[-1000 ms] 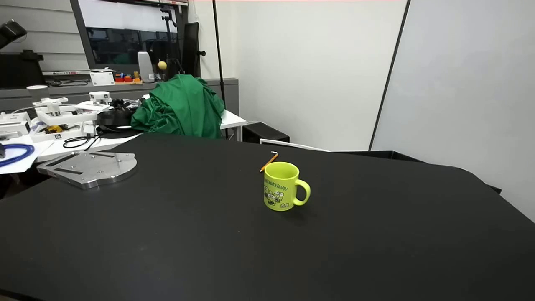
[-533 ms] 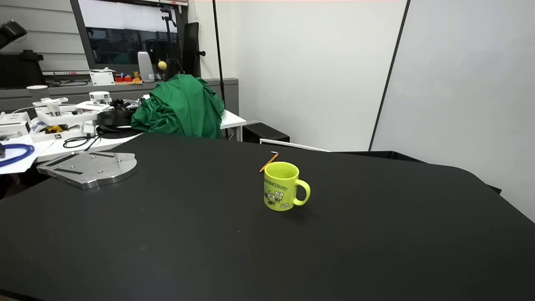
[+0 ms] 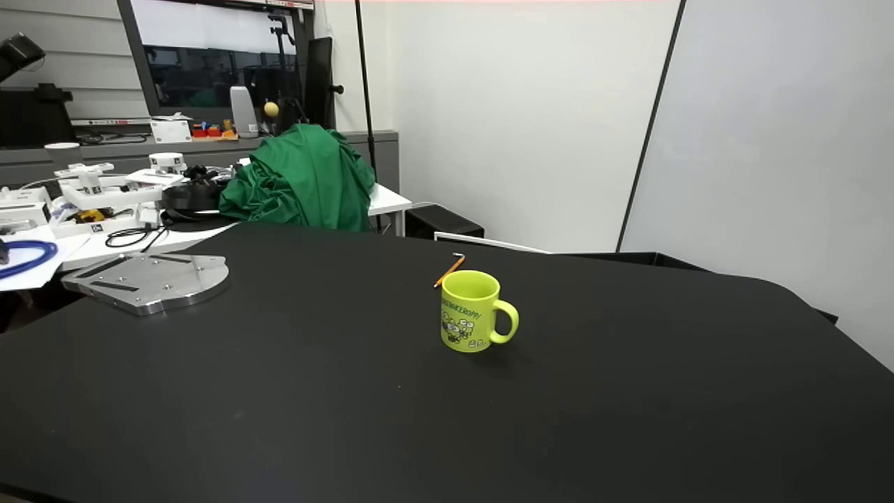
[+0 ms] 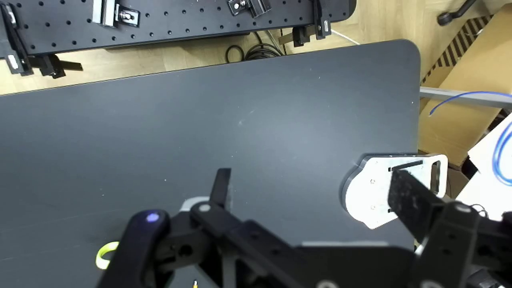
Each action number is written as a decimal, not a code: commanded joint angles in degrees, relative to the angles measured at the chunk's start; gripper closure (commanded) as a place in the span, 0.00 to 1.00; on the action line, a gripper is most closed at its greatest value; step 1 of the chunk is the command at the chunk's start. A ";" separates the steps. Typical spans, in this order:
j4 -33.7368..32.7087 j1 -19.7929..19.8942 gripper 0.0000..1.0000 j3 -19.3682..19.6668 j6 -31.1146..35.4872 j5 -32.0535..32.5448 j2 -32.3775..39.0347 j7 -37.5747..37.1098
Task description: Put the orange object in the yellow mug
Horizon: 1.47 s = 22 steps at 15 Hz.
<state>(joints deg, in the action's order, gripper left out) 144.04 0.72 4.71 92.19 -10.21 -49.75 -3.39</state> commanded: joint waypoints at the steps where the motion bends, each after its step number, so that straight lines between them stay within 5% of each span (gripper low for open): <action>1: -0.17 1.13 0.00 -0.75 -0.27 -0.54 0.14 0.67; 7: -5.63 0.79 0.00 0.34 6.93 0.42 7.65 4.38; 15: -28.72 0.81 0.00 1.62 12.49 0.62 32.24 7.62; 22: -50.42 3.69 0.00 1.28 20.33 1.26 52.62 -4.78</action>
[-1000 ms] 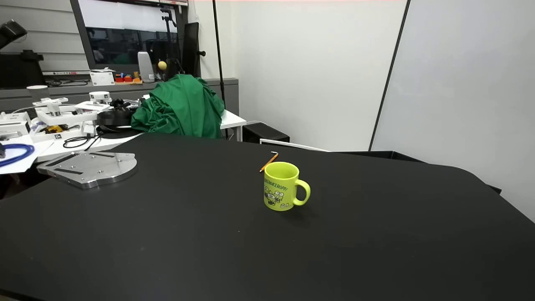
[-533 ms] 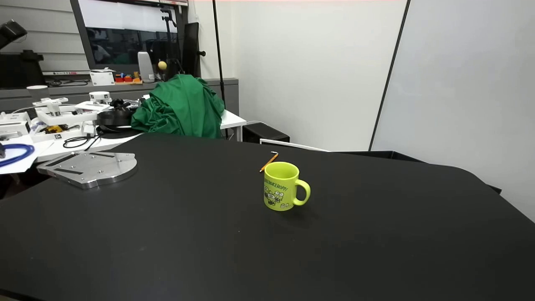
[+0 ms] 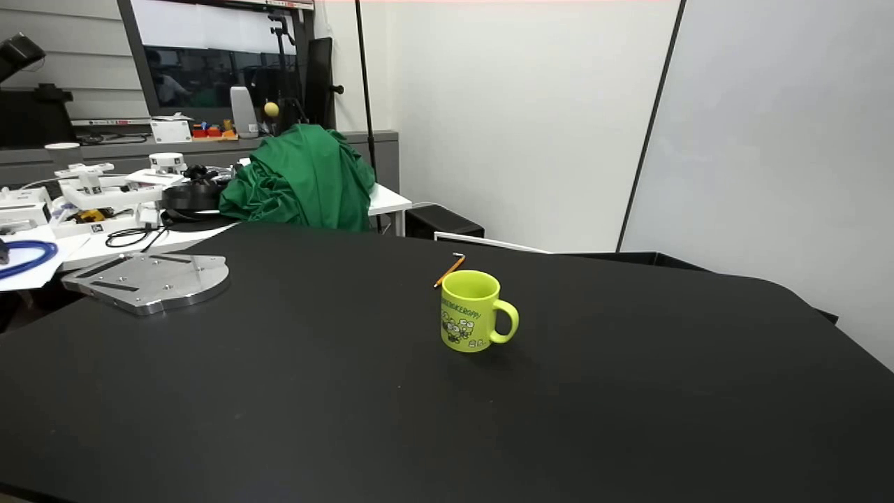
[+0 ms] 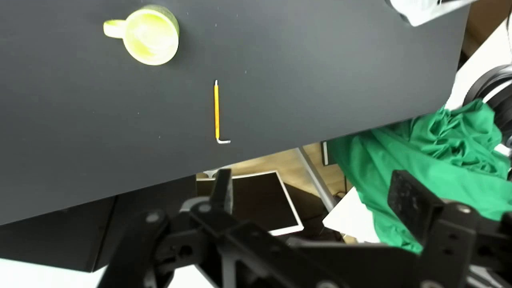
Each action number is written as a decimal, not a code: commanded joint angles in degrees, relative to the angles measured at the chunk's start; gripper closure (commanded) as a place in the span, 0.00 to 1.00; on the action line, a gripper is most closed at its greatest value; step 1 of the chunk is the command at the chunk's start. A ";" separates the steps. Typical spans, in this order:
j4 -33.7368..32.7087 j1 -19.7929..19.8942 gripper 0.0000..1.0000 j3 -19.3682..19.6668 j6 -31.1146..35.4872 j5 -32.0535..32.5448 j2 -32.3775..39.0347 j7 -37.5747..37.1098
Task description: Put the orange object in the yellow mug
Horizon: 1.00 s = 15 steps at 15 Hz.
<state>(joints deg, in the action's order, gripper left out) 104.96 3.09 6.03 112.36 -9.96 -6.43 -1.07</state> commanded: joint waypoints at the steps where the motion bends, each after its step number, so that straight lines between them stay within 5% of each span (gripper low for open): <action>1: -3.09 0.90 0.00 -0.35 0.81 -0.02 2.88 -1.85; 10: -3.98 1.06 0.00 -0.51 0.96 -0.11 3.91 -1.63; 15: -12.35 0.68 0.00 -1.14 2.47 1.11 13.95 -4.10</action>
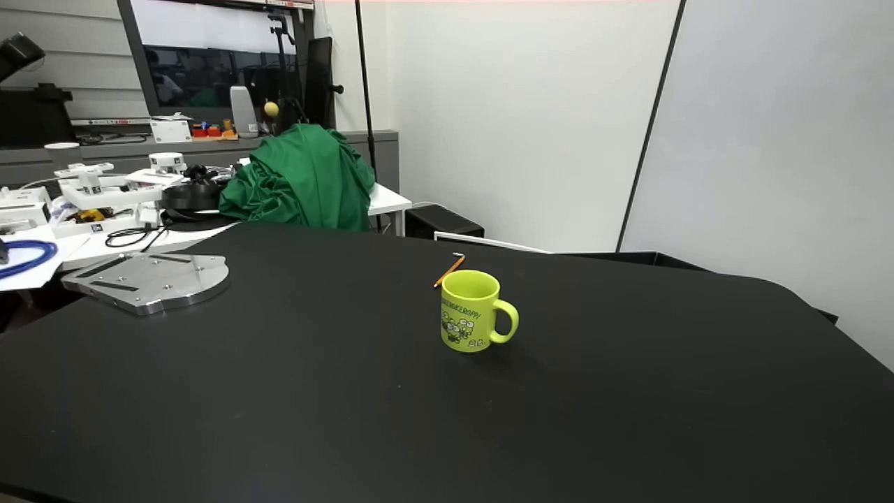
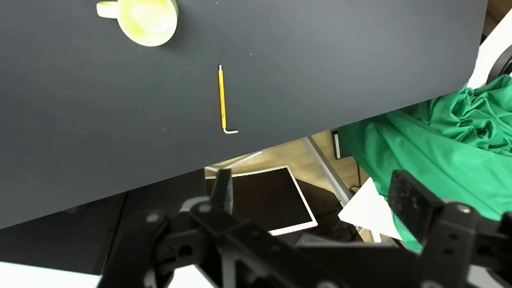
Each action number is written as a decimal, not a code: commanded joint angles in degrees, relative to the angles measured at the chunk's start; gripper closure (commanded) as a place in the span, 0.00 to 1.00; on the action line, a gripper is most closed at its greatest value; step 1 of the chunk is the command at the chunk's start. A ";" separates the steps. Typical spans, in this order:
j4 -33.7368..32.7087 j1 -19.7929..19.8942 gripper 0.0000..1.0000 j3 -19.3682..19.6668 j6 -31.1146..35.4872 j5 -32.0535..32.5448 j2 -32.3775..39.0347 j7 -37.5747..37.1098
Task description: Put the orange object in the yellow mug
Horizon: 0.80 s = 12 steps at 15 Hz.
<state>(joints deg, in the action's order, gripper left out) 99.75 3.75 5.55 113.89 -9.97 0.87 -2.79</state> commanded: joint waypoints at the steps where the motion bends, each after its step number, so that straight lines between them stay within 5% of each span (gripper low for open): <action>1: -8.83 -0.04 0.00 -0.76 2.21 1.19 8.64 -2.70; 12: -8.68 2.70 0.00 1.16 17.13 4.46 24.12 -2.19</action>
<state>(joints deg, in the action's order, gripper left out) 92.72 5.67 6.39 130.29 -6.79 21.76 -3.74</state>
